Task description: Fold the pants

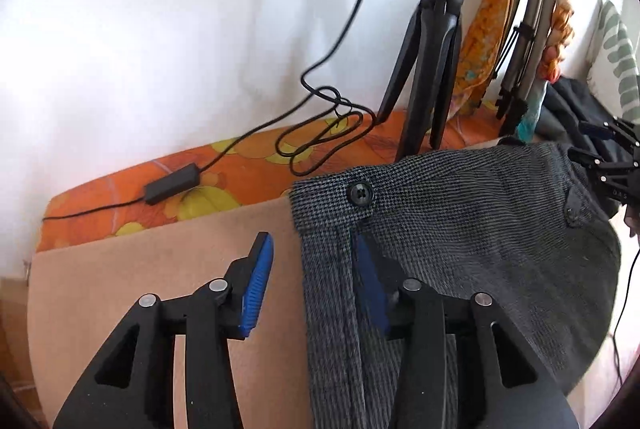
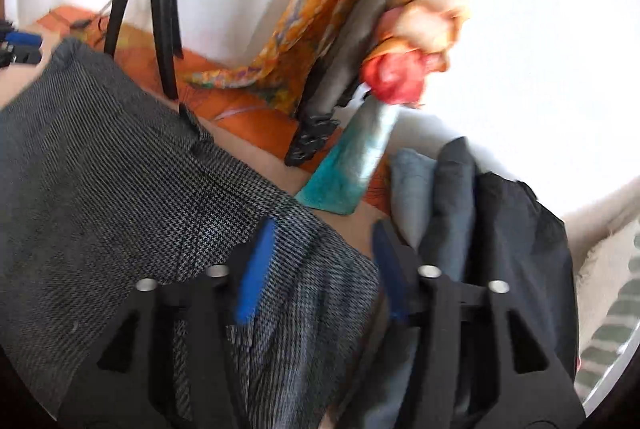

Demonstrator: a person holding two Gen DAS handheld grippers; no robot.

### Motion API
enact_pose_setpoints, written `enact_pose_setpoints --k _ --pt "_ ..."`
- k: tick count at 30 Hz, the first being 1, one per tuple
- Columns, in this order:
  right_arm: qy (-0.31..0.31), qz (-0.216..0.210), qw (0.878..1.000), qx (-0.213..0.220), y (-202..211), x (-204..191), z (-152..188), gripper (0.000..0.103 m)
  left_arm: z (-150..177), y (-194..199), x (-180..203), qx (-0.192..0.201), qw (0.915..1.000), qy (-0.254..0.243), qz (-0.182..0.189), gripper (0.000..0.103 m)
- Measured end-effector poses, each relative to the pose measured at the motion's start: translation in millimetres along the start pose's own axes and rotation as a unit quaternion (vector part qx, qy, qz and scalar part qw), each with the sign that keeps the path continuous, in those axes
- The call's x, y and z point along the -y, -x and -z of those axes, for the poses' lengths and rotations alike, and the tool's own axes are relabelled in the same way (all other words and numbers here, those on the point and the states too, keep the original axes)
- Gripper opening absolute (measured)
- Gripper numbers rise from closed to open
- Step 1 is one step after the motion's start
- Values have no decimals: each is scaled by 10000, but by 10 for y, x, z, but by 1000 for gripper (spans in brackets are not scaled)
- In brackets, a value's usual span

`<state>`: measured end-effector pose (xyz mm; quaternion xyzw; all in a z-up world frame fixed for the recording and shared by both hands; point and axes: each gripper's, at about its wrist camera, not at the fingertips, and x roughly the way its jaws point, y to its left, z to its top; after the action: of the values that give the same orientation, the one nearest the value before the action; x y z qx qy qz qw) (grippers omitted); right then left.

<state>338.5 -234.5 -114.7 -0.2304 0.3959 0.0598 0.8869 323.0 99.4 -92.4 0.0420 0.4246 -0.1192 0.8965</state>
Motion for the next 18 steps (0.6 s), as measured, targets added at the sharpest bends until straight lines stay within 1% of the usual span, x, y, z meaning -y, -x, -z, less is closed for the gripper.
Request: enact_pose_setpoints --k 1,2,3,4,5,6,9,10,12,14,16,18 --pt "-199 -63 9998 65 115 57 32 60 44 109 -11 47 9999 60 69 42" --pt "-443 -175 9988 114 242 119 79 64 82 214 -29 81 9999 103 101 42" --pt "-673 -281 9972 143 369 164 138 70 140 316 -30 113 9997 144 131 42" --pt "-942 -368 9947 170 496 205 235 74 211 437 -22 172 9995 196 203 42" --pt "-1171 -453 9920 157 603 232 344 80 282 541 -14 204 9992 236 267 42" --pt "-1379 -551 9888 122 691 244 444 83 373 652 5 231 9987 301 326 42" --pt "-1979 -900 9761 -69 873 221 796 84 600 841 105 210 9971 451 574 42" --pt "-2190 -1024 9702 -183 908 214 908 84 674 881 171 183 9965 500 637 42" --pt "-2669 -1303 9541 -381 935 207 1116 84 801 948 298 126 9948 576 834 42" --pt "-3123 -1568 9355 -512 887 185 1260 84 957 1018 375 106 9912 788 1055 42" --pt "-3432 -1799 9200 -591 826 169 1365 84 1087 1012 419 -15 9851 1073 1344 42" --pt "-3692 -1980 9057 -650 747 134 1425 84 1196 966 456 -100 9783 1394 1529 42"
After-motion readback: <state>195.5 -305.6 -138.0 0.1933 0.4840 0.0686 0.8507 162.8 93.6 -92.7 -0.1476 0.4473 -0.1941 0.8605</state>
